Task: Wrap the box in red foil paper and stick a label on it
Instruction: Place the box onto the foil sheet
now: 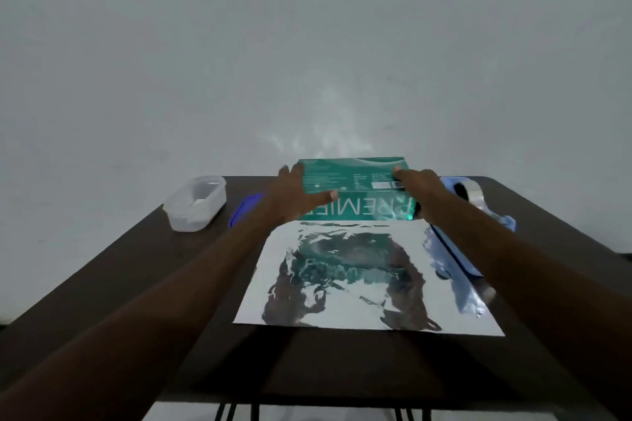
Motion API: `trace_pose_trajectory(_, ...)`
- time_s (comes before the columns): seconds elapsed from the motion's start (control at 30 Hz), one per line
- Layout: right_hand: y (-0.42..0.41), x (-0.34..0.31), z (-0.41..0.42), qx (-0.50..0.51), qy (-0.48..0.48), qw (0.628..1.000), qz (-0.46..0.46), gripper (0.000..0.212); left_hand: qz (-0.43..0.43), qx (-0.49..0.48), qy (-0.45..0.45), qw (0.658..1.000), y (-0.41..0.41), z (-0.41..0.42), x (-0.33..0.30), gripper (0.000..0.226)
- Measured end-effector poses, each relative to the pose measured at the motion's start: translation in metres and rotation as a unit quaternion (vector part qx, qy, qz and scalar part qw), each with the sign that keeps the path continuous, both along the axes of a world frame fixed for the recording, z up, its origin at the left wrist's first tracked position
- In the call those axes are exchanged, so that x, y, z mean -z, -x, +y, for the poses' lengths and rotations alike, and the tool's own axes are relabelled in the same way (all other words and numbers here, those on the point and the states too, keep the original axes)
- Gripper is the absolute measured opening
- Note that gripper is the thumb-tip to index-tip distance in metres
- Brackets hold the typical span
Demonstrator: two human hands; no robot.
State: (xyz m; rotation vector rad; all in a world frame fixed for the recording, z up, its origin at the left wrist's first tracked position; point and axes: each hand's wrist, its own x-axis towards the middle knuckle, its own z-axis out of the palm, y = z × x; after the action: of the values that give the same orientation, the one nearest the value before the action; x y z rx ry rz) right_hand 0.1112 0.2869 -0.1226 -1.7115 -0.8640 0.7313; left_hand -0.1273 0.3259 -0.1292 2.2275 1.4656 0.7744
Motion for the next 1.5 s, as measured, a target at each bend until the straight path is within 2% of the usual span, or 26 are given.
trace_pose_trajectory(0.1, -0.007, 0.011, -0.003, 0.011, 0.01, 0.995, -0.101, 0.04, -0.064, 0.043, 0.005, 0.997, -0.01, -0.004, 0.016, 0.056)
trace_pose_trajectory(0.17, -0.008, 0.017, -0.005, 0.021, -0.006, 0.985, -0.17, 0.046, -0.091, 0.059, -0.009, 0.994, -0.01, -0.003, 0.022, 0.048)
trace_pose_trajectory(0.23, -0.005, 0.02, -0.008, 0.019, 0.001, 0.979, -0.205, 0.044, -0.082, 0.055, 0.002, 0.995, -0.006, -0.003, 0.026, 0.062)
trace_pose_trajectory(0.3, -0.003, 0.023, -0.007, 0.006, 0.042, 0.973, -0.227, 0.035, -0.05, 0.028, 0.018, 0.998, -0.003, -0.001, 0.031, 0.087)
trace_pose_trajectory(0.37, 0.0, 0.024, -0.008, -0.008, 0.075, 0.964, -0.255, 0.03, -0.039, 0.019, 0.031, 0.999, 0.0, 0.0, 0.037, 0.099)
trace_pose_trajectory(0.53, 0.002, 0.031, -0.012, -0.026, 0.095, 0.962, -0.254, 0.046, -0.037, 0.017, 0.032, 0.999, 0.0, 0.002, 0.045, 0.104)
trace_pose_trajectory(0.63, 0.004, 0.03, -0.012, -0.018, 0.092, 0.955, -0.282, 0.044, -0.044, 0.03, 0.032, 0.998, -0.001, 0.003, 0.046, 0.102)
trace_pose_trajectory(0.7, 0.004, 0.029, -0.008, 0.01, 0.046, 0.928, -0.37, 0.054, -0.036, 0.023, 0.02, 0.999, 0.0, 0.004, 0.046, 0.102)
trace_pose_trajectory(0.77, 0.009, 0.025, -0.003, 0.014, -0.025, 0.88, -0.474, 0.066, -0.057, -0.011, 0.005, 0.998, 0.002, 0.01, 0.043, 0.095)
trace_pose_trajectory(0.87, 0.027, 0.019, 0.003, -0.1, -0.066, 0.806, -0.58, 0.089, -0.09, -0.047, -0.02, 0.995, 0.003, 0.034, 0.027, 0.06)
trace_pose_trajectory(0.9, 0.034, 0.022, 0.005, -0.148, -0.054, 0.786, -0.598, 0.098, -0.064, -0.046, -0.031, 0.996, 0.002, 0.044, 0.02, 0.051)
trace_pose_trajectory(0.97, 0.044, 0.033, 0.01, -0.215, -0.007, 0.751, -0.625, 0.114, 0.002, -0.031, -0.038, 0.999, 0.0, 0.063, 0.006, 0.049)
trace_pose_trajectory(1.07, 0.044, 0.05, 0.018, -0.238, 0.04, 0.707, -0.665, 0.115, 0.071, 0.013, -0.021, 0.997, -0.007, 0.093, -0.005, 0.042)
trace_pose_trajectory(1.13, 0.041, 0.055, 0.022, -0.234, 0.042, 0.702, -0.672, 0.11, 0.102, 0.032, -0.031, 0.994, -0.011, 0.112, -0.009, 0.037)
trace_pose_trajectory(1.3, 0.042, 0.058, 0.022, -0.228, 0.025, 0.709, -0.667, 0.107, 0.198, 0.038, 0.001, 0.979, -0.02, 0.16, 0.0, 0.049)
trace_pose_trajectory(1.5, 0.042, 0.063, 0.023, -0.22, 0.012, 0.72, -0.658, 0.107, 0.244, 0.042, 0.04, 0.968, -0.033, 0.201, 0.033, 0.06)
